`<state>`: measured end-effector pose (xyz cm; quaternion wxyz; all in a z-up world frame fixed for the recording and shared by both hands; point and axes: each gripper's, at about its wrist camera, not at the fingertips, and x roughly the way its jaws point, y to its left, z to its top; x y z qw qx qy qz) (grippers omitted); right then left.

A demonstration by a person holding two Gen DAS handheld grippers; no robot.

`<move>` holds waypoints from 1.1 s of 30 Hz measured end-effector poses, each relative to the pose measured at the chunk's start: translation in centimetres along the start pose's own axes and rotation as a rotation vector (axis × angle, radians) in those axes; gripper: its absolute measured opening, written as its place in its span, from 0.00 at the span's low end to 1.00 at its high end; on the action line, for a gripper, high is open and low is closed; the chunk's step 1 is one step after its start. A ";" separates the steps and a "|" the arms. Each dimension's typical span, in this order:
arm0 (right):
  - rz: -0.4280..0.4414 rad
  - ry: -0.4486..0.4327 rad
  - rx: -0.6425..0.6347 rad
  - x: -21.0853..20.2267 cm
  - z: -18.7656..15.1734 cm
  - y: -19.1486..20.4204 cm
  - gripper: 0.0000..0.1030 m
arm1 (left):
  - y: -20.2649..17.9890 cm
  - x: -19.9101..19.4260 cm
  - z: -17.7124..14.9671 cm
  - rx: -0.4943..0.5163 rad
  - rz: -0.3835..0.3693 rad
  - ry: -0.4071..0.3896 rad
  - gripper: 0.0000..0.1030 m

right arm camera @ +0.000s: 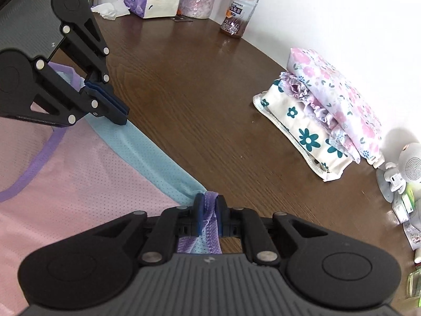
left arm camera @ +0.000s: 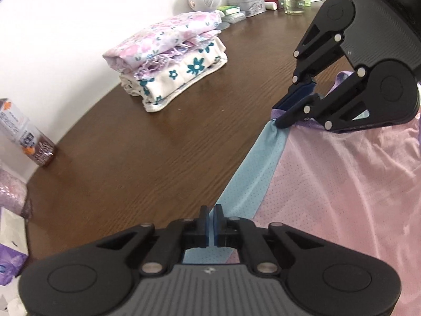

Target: Fold clothes

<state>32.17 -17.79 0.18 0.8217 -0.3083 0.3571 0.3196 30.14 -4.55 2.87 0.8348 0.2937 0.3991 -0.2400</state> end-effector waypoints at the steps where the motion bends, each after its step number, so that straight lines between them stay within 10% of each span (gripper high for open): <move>1: 0.001 -0.011 0.016 -0.4 0.0 -0.2 0.12 | 0.0 0.0 0.1 -0.010 0.009 0.001 0.04; 14: 0.023 -0.036 -0.040 -5.8 -3.0 2.0 0.15 | -3.3 -0.5 2.6 0.010 -0.183 -0.125 0.09; 33: -0.036 -0.001 0.022 -7.1 -7.6 1.6 0.13 | -3.5 1.3 3.4 -0.005 -0.177 -0.124 0.14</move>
